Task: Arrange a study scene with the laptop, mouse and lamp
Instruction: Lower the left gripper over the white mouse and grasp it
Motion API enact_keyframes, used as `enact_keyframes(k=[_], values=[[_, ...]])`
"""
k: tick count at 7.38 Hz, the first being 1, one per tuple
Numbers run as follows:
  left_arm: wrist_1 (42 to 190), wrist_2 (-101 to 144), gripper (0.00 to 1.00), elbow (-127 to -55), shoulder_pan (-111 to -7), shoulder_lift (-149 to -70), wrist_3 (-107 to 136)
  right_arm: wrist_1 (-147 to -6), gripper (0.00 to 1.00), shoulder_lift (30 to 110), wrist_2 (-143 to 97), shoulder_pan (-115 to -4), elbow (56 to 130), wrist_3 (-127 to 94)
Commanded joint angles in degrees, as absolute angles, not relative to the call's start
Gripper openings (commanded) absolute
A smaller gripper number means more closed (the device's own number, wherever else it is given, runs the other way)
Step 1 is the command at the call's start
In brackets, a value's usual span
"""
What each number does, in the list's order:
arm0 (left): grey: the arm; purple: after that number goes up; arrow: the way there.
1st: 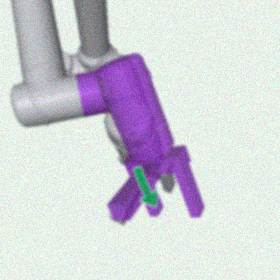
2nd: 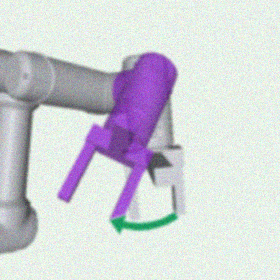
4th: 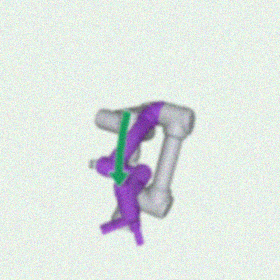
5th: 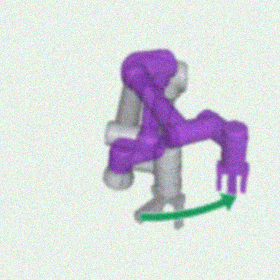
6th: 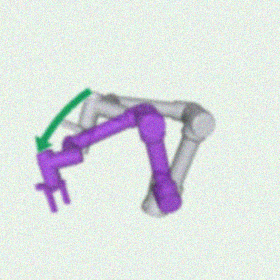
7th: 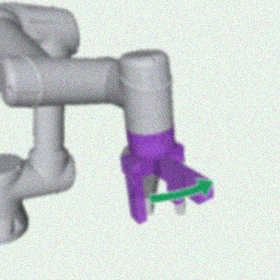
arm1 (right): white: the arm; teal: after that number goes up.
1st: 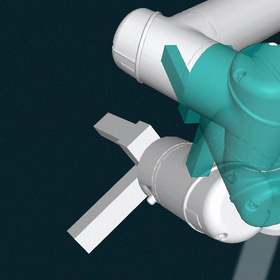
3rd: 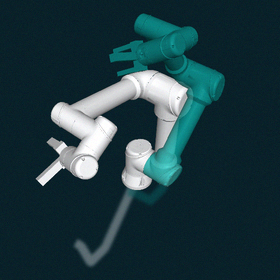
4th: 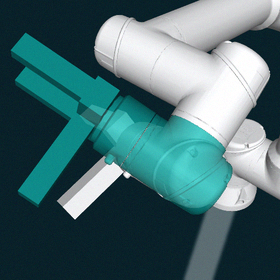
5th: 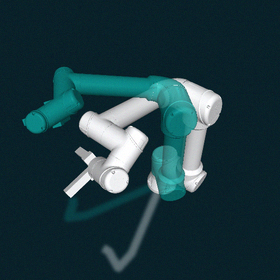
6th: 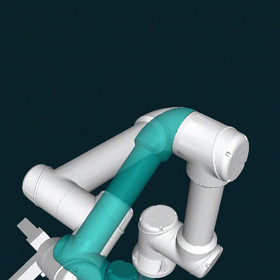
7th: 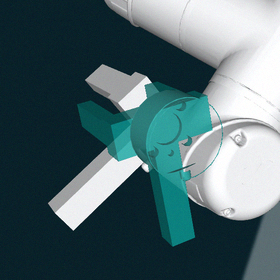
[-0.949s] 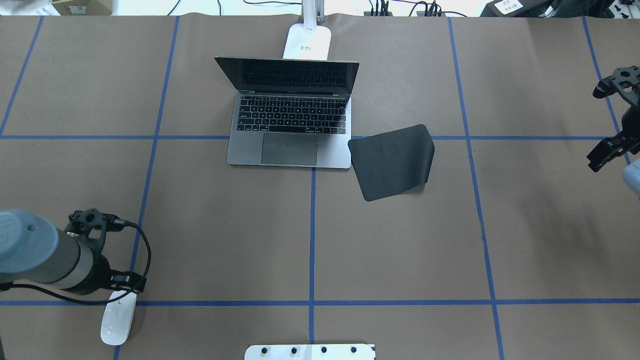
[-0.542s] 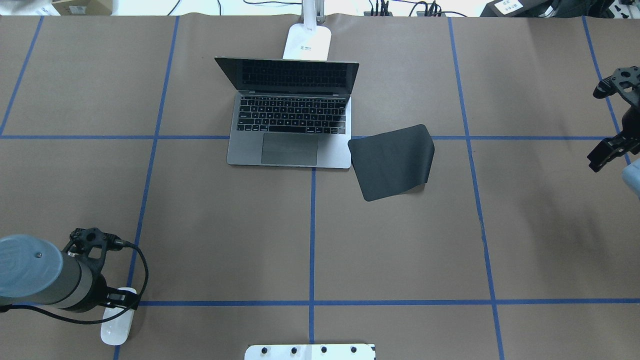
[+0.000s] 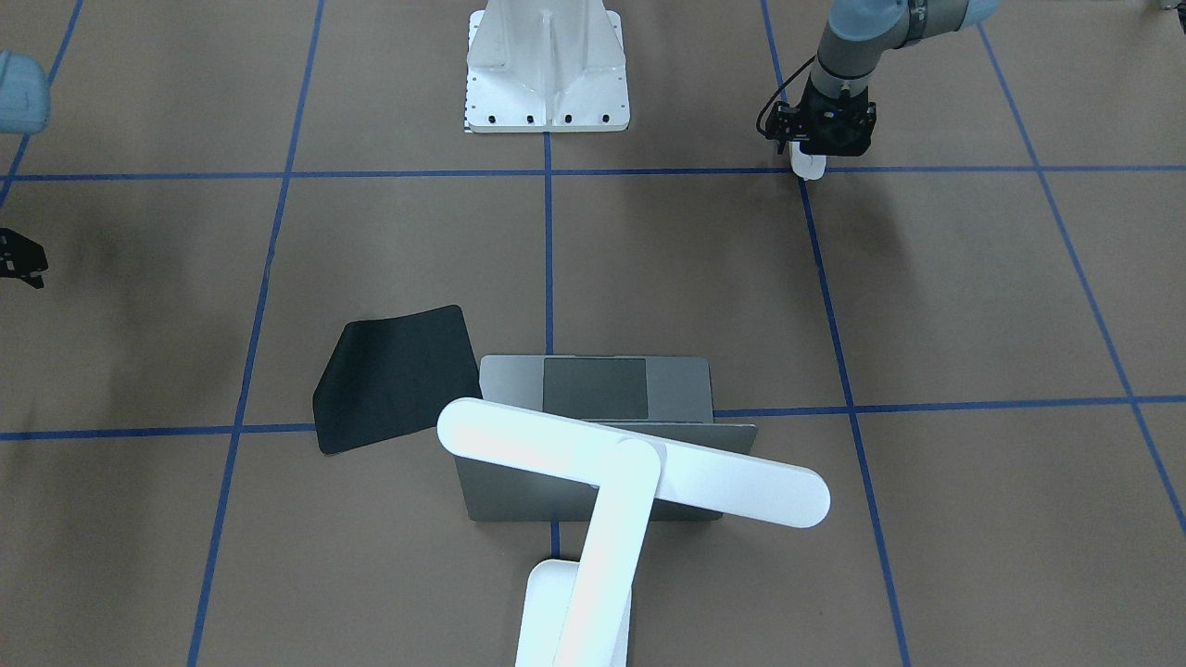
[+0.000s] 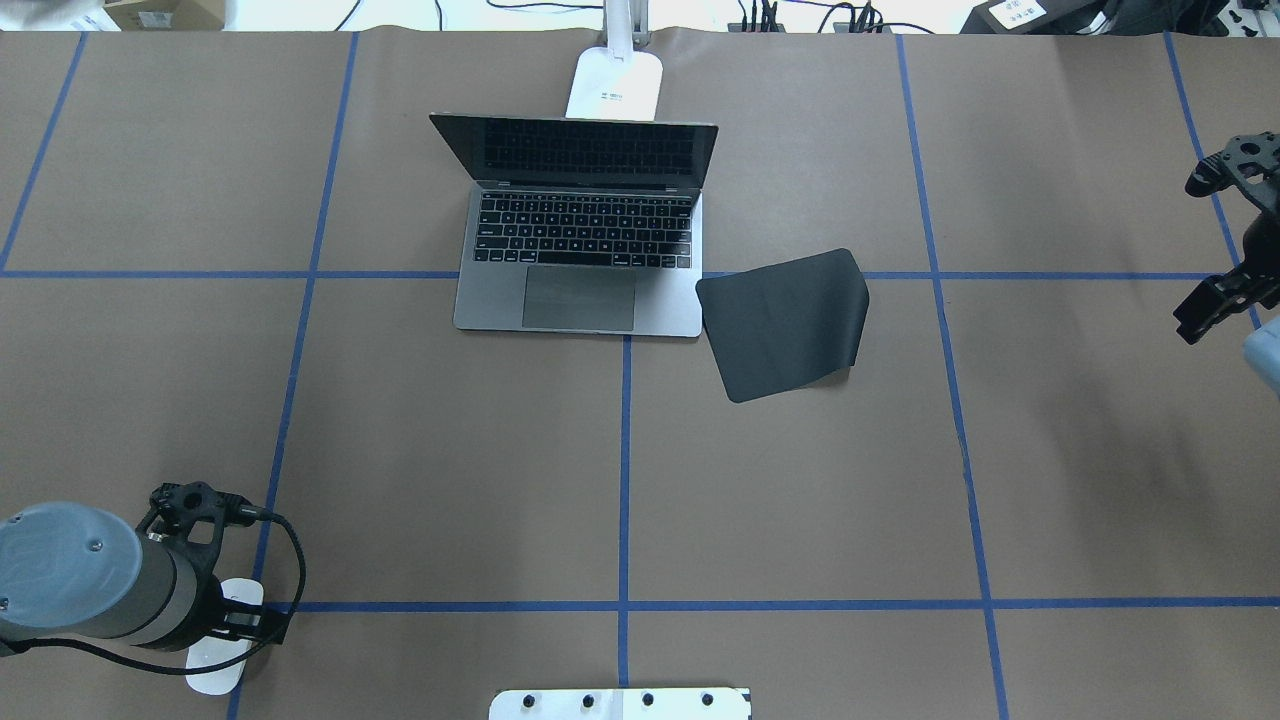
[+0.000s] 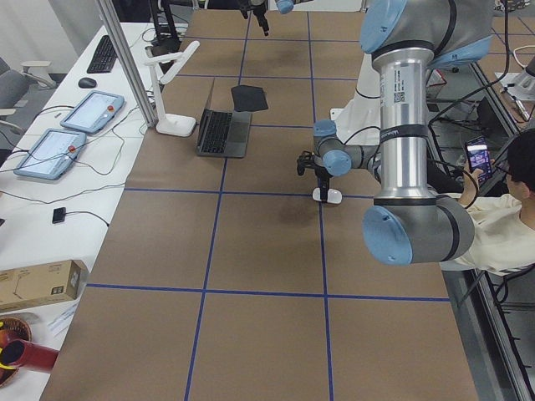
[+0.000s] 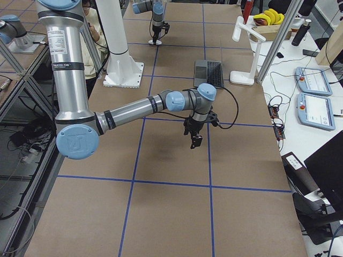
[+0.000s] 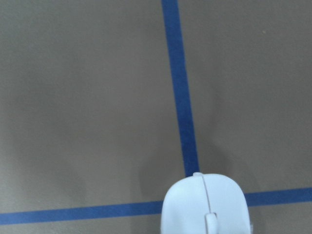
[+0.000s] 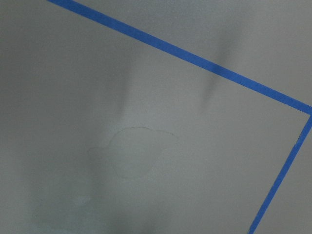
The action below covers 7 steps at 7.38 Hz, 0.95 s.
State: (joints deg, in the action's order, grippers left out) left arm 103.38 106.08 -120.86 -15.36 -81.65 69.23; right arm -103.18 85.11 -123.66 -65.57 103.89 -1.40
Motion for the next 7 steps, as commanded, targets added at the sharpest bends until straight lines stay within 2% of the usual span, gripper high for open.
enact_keyframes(k=[1,5,6,7], values=[[103.53,106.0,1.0,-120.59,-14.94,-81.83,69.96,-103.18,1.0,85.08,-123.66,-65.57,103.89,-1.41],[104.06,104.5,0.99,-119.89,-11.7,-81.03,72.5,-103.27,1.0,84.99,-123.66,-65.92,103.97,-1.32],[104.32,103.81,0.91,-119.88,-11.52,-81.04,72.6,-103.27,1.0,84.9,-123.66,-66.18,103.97,-1.41],[104.33,103.71,0.77,-119.88,-11.51,-80.95,72.6,-103.27,1.0,84.9,-123.66,-66.18,103.97,-1.32]])
